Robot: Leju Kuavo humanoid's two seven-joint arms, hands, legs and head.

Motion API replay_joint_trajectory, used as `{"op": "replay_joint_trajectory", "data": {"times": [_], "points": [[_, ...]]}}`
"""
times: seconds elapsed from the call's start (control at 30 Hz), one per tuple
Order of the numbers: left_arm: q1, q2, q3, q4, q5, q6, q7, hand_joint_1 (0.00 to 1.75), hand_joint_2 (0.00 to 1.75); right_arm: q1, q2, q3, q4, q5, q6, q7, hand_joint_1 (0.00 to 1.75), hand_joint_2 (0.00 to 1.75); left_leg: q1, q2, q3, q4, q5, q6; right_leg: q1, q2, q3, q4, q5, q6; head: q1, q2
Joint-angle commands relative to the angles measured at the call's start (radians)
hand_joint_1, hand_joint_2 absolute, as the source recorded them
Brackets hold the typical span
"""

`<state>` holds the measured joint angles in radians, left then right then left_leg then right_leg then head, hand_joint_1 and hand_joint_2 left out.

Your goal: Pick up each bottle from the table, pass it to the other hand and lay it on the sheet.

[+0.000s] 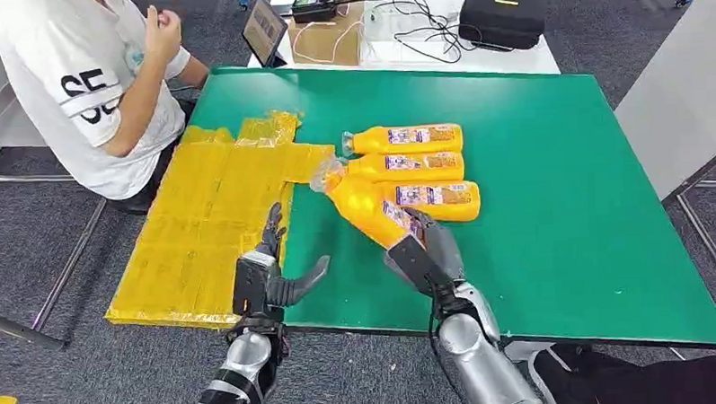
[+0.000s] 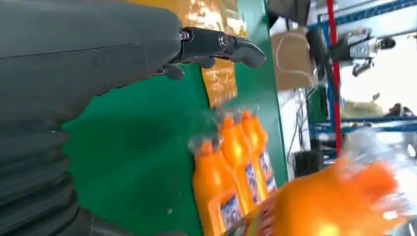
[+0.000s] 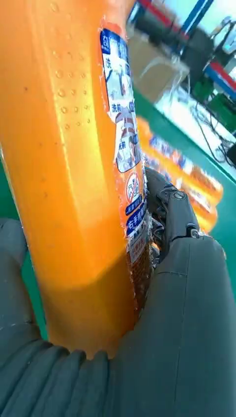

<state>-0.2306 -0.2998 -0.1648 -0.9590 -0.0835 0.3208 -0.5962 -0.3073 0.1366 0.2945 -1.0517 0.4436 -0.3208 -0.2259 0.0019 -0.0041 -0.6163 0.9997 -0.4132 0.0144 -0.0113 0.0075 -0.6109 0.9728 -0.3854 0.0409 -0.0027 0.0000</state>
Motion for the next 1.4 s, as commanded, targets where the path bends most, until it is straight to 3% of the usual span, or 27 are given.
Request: {"op": "replay_joint_trajectory", "data": {"times": [0.03, 0.2, 0.4, 0.73, 1.3, 1.33, 1.37, 1.4], "points": [[-0.064, 0.010, -0.055, 0.044, 0.018, -0.017, 0.022, 0.00, 1.75, -0.073, 0.082, 0.041, 0.078, -0.026, -0.021, -0.024, 1.75, 1.75, 0.001, 0.002, 0.003, 0.001, -0.003, -0.001, 0.001, 0.001, 0.002, 0.001, -0.002, -0.002, 0.000, 0.000], [-0.066, 0.014, -0.060, 0.049, 0.027, -0.024, 0.022, 0.00, 1.75, -0.079, 0.075, 0.052, 0.088, -0.038, -0.021, -0.029, 1.75, 1.75, 0.000, 0.001, 0.002, 0.000, -0.002, -0.001, 0.001, 0.000, 0.002, 0.000, -0.002, -0.002, 0.000, 0.000], [-0.071, 0.007, -0.083, 0.025, 0.107, -0.113, 0.036, 0.00, 1.75, -0.130, 0.108, 0.110, 0.197, -0.065, -0.008, -0.038, 1.75, 1.75, 0.000, 0.002, 0.001, 0.000, -0.002, -0.001, 0.000, 0.001, 0.000, 0.000, -0.001, -0.001, 0.000, 0.000], [-0.087, 0.000, -0.091, 0.045, 0.144, -0.112, 0.037, 0.00, 1.75, -0.166, 0.167, 0.220, 0.348, -0.065, 0.034, -0.036, 1.75, 1.75, 0.000, 0.001, 0.000, 0.000, -0.001, -0.001, 0.001, 0.000, 0.000, 0.000, -0.001, -0.001, 0.000, 0.000], [-0.099, 0.007, -0.093, 0.070, 0.160, -0.135, 0.029, 0.00, 1.75, -0.184, 0.172, 0.291, 0.403, -0.045, 0.056, -0.030, 1.71, 1.75, 0.001, -0.001, 0.000, 0.000, -0.002, -0.001, 0.001, -0.002, 0.000, 0.000, -0.002, -0.001, 0.000, 0.000], [-0.098, 0.007, -0.089, 0.070, 0.165, -0.138, 0.028, 0.47, 1.75, -0.183, 0.172, 0.282, 0.399, -0.054, 0.047, -0.033, 0.35, 1.75, 0.001, -0.001, 0.002, 0.000, -0.002, -0.001, 0.001, -0.002, 0.002, 0.000, -0.003, -0.002, 0.000, 0.000], [-0.097, 0.008, -0.085, 0.069, 0.170, -0.144, 0.026, 1.75, 1.75, -0.181, 0.171, 0.281, 0.394, -0.056, 0.039, -0.036, 0.00, 1.75, 0.000, -0.001, 0.001, -0.001, -0.001, -0.001, 0.001, -0.002, 0.001, 0.000, -0.002, -0.001, 0.000, 0.000], [-0.097, 0.008, -0.076, 0.071, 0.183, -0.156, 0.026, 1.75, 1.75, -0.178, 0.168, 0.267, 0.379, -0.075, 0.034, -0.040, 0.00, 1.75, 0.000, -0.001, -0.001, 0.000, -0.001, -0.001, 0.001, -0.001, -0.001, -0.001, -0.001, -0.001, 0.000, 0.000]]}}
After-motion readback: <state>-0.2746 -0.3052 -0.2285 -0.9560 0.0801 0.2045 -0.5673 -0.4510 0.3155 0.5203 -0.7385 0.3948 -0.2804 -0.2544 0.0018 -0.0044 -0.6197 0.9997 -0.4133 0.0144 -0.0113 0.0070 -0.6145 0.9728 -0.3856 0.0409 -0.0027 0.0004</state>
